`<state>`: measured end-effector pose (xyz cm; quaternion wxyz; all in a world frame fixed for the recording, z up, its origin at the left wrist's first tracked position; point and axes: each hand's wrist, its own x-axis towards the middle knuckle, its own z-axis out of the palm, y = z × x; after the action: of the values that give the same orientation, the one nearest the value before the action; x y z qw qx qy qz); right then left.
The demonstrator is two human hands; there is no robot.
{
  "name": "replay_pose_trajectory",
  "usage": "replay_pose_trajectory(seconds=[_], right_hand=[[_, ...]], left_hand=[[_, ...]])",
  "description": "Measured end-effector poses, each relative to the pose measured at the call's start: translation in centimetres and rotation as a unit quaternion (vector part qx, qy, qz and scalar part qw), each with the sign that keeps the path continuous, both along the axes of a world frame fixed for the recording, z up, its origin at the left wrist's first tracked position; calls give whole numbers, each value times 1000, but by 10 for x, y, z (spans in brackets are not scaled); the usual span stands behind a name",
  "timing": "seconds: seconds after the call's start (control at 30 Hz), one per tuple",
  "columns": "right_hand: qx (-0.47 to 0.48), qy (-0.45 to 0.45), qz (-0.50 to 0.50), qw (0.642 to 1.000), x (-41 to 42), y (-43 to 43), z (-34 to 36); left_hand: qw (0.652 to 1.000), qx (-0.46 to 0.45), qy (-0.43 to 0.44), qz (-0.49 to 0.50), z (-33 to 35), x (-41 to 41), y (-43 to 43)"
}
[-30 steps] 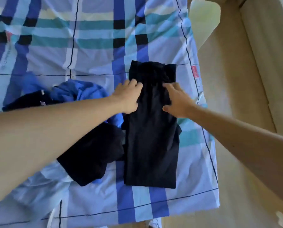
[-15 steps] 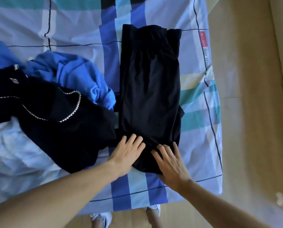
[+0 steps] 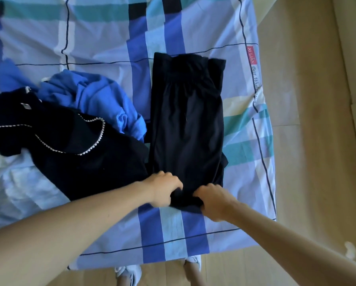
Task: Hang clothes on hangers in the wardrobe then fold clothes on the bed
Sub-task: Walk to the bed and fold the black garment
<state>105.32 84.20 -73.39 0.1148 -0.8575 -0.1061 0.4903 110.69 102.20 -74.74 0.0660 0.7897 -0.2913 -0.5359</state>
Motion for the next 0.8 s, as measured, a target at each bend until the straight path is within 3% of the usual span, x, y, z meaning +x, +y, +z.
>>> replay_pose_trajectory(seconds=[0.13,0.2,0.3,0.4,0.47,0.53,0.57,0.67,0.73,0.8], right_hand=[[54,232,87,967,-7,0,38],[68,265,104,956,5,-5,59],[78,186,73,977,50,-23,74],[87,12,-35,996,113,-45,73],[98,-124,-141,977,150,-53,70],[87,-195,-219,952,170,-55,58],[62,-200,-230,950,174,-54,48],[13,-118,-323,939,152,-49,7],[19,-61,-419,906,124,-41,-17],[42,-77,-477,874,102,-33,-34]], left_hand=[[985,-4,155,-68,43,-28,-10],[977,-22,205,-57,59,-17,-13],[983,-65,171,20,65,36,-10],[979,-112,72,155,58,98,-2],[939,-145,-15,313,46,133,1],[871,-142,-103,460,31,155,4],[853,-112,-144,489,25,158,5],[872,-30,-136,469,3,140,7],[880,-6,-99,464,-10,117,4],[869,6,-113,481,-21,101,1]])
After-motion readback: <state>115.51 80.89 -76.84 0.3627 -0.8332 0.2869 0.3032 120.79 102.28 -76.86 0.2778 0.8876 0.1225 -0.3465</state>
